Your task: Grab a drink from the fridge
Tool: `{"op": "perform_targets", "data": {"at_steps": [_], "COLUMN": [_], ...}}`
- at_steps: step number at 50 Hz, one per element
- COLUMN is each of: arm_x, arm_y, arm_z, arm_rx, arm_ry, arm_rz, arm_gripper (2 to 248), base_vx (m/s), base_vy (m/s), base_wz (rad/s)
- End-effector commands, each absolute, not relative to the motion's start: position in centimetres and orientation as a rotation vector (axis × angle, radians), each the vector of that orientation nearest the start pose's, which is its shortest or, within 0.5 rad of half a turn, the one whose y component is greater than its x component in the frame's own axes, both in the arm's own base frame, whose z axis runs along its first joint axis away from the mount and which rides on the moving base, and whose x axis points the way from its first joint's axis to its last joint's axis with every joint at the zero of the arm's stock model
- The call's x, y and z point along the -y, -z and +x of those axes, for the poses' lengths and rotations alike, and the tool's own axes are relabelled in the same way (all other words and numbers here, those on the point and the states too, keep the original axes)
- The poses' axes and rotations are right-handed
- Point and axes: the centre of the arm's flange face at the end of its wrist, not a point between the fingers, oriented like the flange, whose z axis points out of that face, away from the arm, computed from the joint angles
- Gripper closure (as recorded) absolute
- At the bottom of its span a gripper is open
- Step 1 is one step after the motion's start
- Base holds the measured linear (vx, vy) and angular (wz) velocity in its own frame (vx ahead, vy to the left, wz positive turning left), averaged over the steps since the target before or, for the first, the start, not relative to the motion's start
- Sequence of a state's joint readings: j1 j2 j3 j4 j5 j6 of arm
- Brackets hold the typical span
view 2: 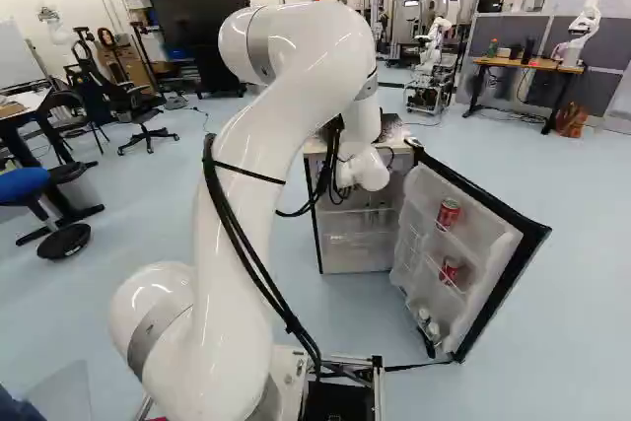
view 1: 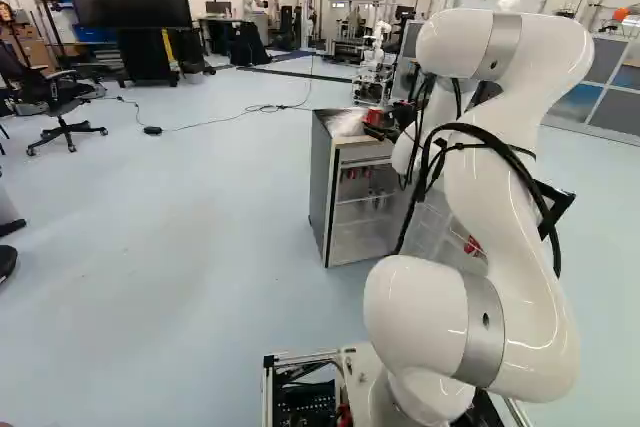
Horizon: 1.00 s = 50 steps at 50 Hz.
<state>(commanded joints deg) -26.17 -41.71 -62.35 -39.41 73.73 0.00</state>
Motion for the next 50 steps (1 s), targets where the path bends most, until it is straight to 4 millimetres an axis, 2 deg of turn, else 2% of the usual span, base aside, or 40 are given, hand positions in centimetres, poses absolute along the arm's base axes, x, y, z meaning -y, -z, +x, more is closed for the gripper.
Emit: {"op": "perform_targets", "data": {"at_steps": [1,5,6,11,12,22,50], "arm_x": [22.5,22.5,22.5,22.5,22.5,22.4,22.2], "arm_y": [-30.9,-30.9,-30.9,-31.0,-31.0,-32.2,-36.3], "arm_z": [58.2,58.2,58.2,58.2,58.1,57.0,51.2], "arm_rx": [0.471,0.471,0.471,0.470,0.471,0.466,0.425], "arm_ry": [2.234,2.234,2.234,2.234,2.235,2.241,2.273], "arm_rz": [-2.186,-2.186,-2.186,-2.186,-2.186,-2.188,-2.215], "arm_gripper": [54,54,17,17,3,3,3], "base_vx": [0.000,0.000,0.000,0.000,0.000,0.000,0.000], "base_vy": [0.000,0.000,0.000,0.000,0.000,0.000,0.000], "base_wz": [0.000,0.000,0.000,0.000,0.000,0.000,0.000]}}
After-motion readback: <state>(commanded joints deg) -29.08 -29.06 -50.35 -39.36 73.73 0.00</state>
